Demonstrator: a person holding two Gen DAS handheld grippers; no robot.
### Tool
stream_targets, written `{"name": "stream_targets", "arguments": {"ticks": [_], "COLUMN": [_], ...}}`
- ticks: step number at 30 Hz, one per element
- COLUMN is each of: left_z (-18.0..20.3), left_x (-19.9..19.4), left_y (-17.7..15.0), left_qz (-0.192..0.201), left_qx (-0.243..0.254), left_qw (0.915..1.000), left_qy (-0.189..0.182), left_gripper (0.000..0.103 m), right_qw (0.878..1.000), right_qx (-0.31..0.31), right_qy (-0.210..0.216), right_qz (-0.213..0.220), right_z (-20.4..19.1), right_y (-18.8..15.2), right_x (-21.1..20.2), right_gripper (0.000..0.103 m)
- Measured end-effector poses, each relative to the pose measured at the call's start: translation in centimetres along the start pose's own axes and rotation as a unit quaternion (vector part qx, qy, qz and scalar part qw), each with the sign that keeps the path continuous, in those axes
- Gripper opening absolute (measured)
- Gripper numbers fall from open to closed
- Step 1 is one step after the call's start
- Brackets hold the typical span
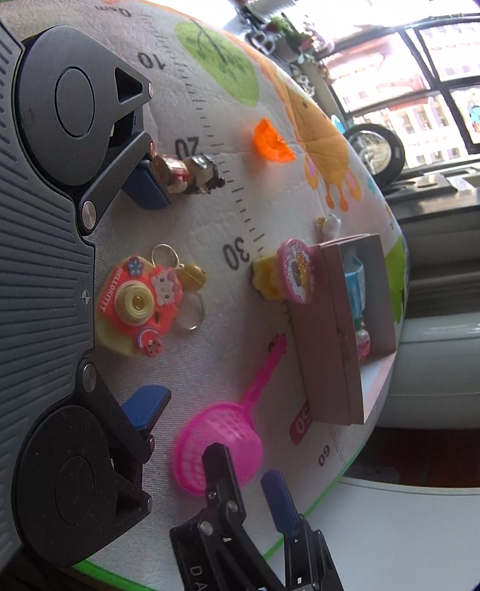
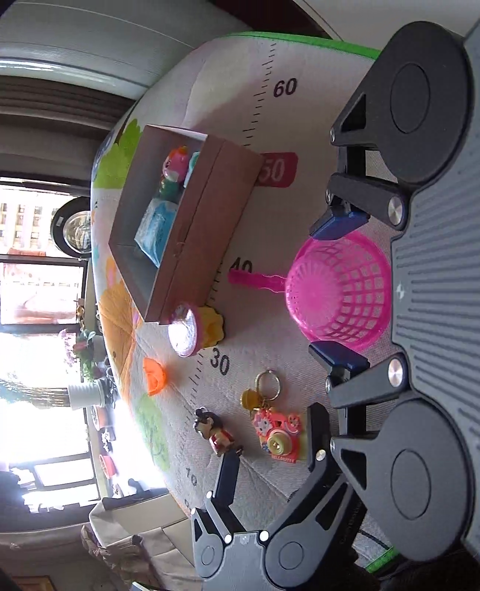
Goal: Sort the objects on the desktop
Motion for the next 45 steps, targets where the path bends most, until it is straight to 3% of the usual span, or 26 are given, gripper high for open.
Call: {"name": "stream_targets", "arguments": {"ticks": [5, 10, 17, 29, 36, 45], "left_z": [-1.0, -0.9, -1.7, -8.4, -9.4, -7.4], "left_x": [0.2, 0.4, 0.8, -0.3, -0.3, 0.0], "left_y": [0.0, -0.2, -0.4, -1.1, -1.2, 0.1], "left_qz": [-0.002, -0.007, -0.004, 0.016, 0.023, 0.043], "left_qx": [-0.028, -0.029, -0.024, -0.062, -0.071, -0.054], "left_qw": [0.9996, 0.9996, 0.9996, 0.9957, 0.9952, 0.9971], "left_qy": [0.002, 0.002, 0.012, 0.067, 0.064, 0.032], "left_gripper": [0.103, 0.103, 0.103, 0.103, 0.103, 0.100], "right_qw": [1.000, 0.999, 0.998, 0.995, 0.993, 0.993], "right_qx": [0.002, -0.002, -0.012, -0.075, -0.089, -0.084], "right_qy": [0.001, 0.002, 0.005, 0.045, 0.052, 0.054], "right_qz": [-0.009, -0.054, -0.064, -0.058, -0.059, -0.054], "right_z": [-0.1, -0.5, -1.4, -7.5, -8.9, -8.8], "right_y": [-0.9, -1.1, -0.5, 2.0, 2.7, 2.6], "right_x": [0.8, 2.6, 2.9, 4.5, 5.0, 5.0], "right_gripper": [0.077, 0.078, 0.079, 0.075, 0.075, 0.075]}}
Point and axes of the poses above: each gripper's, at about its wrist camera, not at the fingertips, and x roughly the way its jaws point, z to its right, y to its top, the point moved 8 cm from there along x, roughly the way its jaws point, and after that the axes turned 9 degrees about -x, right-handed, at the moved point
